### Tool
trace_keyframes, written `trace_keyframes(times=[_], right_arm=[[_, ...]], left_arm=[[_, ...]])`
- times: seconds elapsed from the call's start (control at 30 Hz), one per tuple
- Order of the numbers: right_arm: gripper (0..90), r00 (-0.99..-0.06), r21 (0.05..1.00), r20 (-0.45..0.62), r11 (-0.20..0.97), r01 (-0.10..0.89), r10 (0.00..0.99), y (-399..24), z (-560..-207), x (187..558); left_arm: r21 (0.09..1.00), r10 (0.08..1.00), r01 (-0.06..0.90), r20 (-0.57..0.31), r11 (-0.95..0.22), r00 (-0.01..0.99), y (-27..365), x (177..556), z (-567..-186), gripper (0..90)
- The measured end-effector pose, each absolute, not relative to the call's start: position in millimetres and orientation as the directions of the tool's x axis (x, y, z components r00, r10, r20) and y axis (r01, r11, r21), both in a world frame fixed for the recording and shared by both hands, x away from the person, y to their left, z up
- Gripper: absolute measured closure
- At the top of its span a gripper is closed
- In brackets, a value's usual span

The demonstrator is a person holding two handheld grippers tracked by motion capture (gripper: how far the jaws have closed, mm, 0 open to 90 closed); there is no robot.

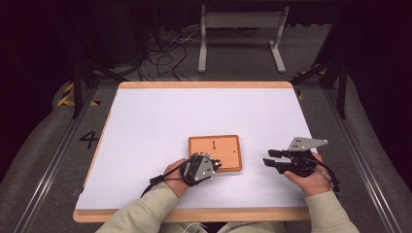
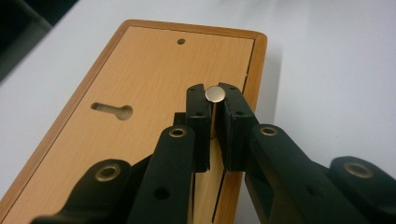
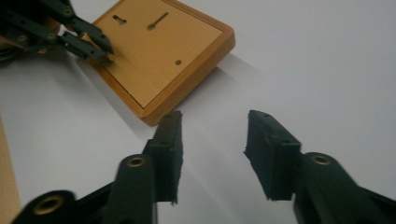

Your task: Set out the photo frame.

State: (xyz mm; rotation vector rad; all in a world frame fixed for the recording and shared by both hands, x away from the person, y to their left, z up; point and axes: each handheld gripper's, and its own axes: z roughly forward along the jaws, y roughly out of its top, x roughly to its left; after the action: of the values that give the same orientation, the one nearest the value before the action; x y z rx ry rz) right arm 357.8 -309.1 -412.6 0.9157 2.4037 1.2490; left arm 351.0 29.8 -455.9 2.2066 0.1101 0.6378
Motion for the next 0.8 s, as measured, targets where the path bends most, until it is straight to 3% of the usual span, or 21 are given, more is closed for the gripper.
trace_keyframes(times=[0.17, 0.5, 0.8], right_arm=[[47.3, -0.751, 0.801, 0.051, 0.422, 0.424, 0.659, -302.2, -410.2, 360.2], [33.0, -0.733, 0.758, 0.186, 0.379, 0.530, 0.654, -277.9, -405.7, 384.5], [29.6, -0.734, 0.702, 0.249, 0.405, 0.586, 0.631, -248.3, -409.3, 415.2]], left_arm=[[0.723, 0.274, -0.173, 0.456, -0.669, 0.847, 29.9, 346.0, -458.5, 84.0], [0.714, 0.276, -0.188, 0.480, -0.674, 0.833, 29.3, 340.9, -460.5, 84.1], [0.715, 0.277, -0.190, 0.481, -0.673, 0.832, 29.3, 339.8, -461.2, 84.0]])
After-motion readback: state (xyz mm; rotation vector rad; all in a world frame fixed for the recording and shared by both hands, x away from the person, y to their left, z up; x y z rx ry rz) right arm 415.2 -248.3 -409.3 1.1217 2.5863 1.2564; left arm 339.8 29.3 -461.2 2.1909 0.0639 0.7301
